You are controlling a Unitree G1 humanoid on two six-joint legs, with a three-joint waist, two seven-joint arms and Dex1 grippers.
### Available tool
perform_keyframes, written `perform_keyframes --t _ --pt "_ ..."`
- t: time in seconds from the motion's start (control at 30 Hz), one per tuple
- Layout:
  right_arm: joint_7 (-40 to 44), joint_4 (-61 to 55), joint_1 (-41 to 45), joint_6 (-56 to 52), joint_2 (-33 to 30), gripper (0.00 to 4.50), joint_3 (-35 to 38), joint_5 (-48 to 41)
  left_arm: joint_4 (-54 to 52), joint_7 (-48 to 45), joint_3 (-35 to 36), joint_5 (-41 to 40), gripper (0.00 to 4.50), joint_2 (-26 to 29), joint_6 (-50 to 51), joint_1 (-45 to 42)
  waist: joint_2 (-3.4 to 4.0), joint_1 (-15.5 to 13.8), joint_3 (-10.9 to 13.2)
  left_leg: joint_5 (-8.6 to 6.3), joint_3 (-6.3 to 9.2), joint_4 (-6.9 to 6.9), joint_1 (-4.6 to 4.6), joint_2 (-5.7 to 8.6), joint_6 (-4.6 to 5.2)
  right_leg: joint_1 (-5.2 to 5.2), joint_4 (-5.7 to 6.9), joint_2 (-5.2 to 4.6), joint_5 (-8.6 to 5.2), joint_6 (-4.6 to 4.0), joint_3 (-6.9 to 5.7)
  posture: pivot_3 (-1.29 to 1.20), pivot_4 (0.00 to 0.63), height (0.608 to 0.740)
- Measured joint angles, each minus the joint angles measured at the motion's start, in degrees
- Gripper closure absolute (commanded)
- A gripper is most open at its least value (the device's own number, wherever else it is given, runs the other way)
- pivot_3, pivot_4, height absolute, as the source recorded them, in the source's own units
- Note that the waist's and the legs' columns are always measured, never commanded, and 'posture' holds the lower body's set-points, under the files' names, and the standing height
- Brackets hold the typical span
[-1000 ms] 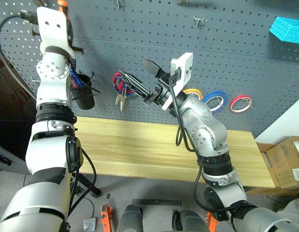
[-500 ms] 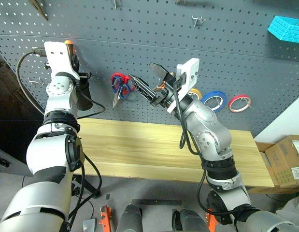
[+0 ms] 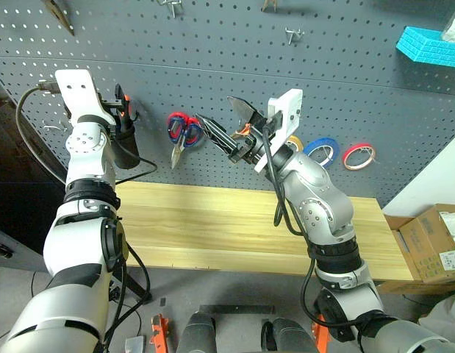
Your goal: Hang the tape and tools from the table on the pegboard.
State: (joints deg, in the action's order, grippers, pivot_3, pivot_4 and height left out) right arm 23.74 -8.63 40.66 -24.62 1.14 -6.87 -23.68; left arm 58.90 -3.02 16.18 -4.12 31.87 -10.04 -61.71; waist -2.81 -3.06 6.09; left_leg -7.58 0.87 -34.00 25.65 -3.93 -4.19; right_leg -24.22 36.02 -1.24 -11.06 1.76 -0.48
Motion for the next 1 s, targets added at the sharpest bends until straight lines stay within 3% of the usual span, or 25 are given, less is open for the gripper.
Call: perform_keyframes --t 0.3,0.47,0.6,0.8,0.87,0.93,0.97,1.0 --pt "-0.9 -5.6 -3.5 -1.8 -4.9 0.0 -0.3 1.4 -32.0 -4.2 -3.1 -3.1 0.05 -6.1 9.9 10.5 -0.19 -0.1 -0.4 0.17 -0.02 -0.04 0.01 0.0 0.23 0.05 0.02 -0.02 0.0 -0.02 0.03 0.11 0.0 0.74" --pt "-7.2 -12.0 -12.4 -2.2 -11.1 0.0 -2.4 11.5 -58.4 -6.6 -12.9 -8.4 0.05 -17.6 24.4 20.4 -0.06 -0.7 -1.9 0.22 -0.28 -0.13 -0.03 0.06 0.36 0.15 -0.06 -0.14 -0.04 -0.02 0.19 0.09 0.0 0.74" --pt "-12.1 -12.3 -22.4 -3.3 -13.8 0.0 -2.3 18.0 -62.8 -6.2 -16.8 -9.3 0.05 -22.1 31.8 31.4 0.69 1.4 -2.8 0.04 -0.61 0.08 -1.11 0.01 0.12 0.72 0.03 -0.06 -0.63 -0.22 0.6 0.05 0.0 0.74" --pt "-17.5 -10.3 -31.4 -6.1 -14.7 0.0 0.2 22.9 -60.4 -2.9 -14.6 -8.2 0.05 -22.7 34.8 44.3 1.04 4.4 -2.9 -0.05 -0.38 -0.02 -1.69 0.01 0.06 0.97 -0.14 -0.06 -0.59 -0.27 0.5 0.02 0.0 0.74" --pt "-19.2 -10.0 -33.1 -6.6 -13.2 0.0 1.7 23.1 -59.2 -1.9 -12.4 -8.2 0.05 -22.7 35.1 46.0 1.55 5.3 -3.1 -0.18 0.35 0.02 -1.43 -0.07 0.26 1.16 -1.48 0.09 -0.28 -0.23 -0.22 0.01 0.0 0.74" --pt "-21.2 -8.7 -34.1 -8.0 -11.4 0.0 4.3 22.9 -57.6 -1.2 -10.1 -8.1 0.05 -21.6 35.3 47.4 3.3 6.1 -4.0 -0.19 0.57 0.54 0.05 -1.75 0.35 2.6 -5.15 1.09 2.93 -0.28 -1.2 0.01 0.0 0.74" --pt "-21.9 -8.5 -35.2 -8.6 -10.9 0.0 5.7 22.8 -56.9 -1.0 -9.1 -8.1 0.05 -20.6 35.2 47.1 2.6 5.4 -4.4 0.03 -0.15 0.9 0.47 -1.98 0.75 1.73 -1.36 -0.39 2.2 -0.86 -2.45 0.01 0.0 0.74" --pt "-22.3 -7.5 -36.0 -9.0 -11.0 0.0 6.6 22.8 -56.3 -0.9 -8.1 -8.1 0.05 -20.2 35.0 47.1 1.57 4.4 -4.6 0.18 -1.42 0.94 0.07 -1.54 0.93 1.94 2.68 -1.5 -2.22 -0.72 -2.67 0.0 0.0 0.74"
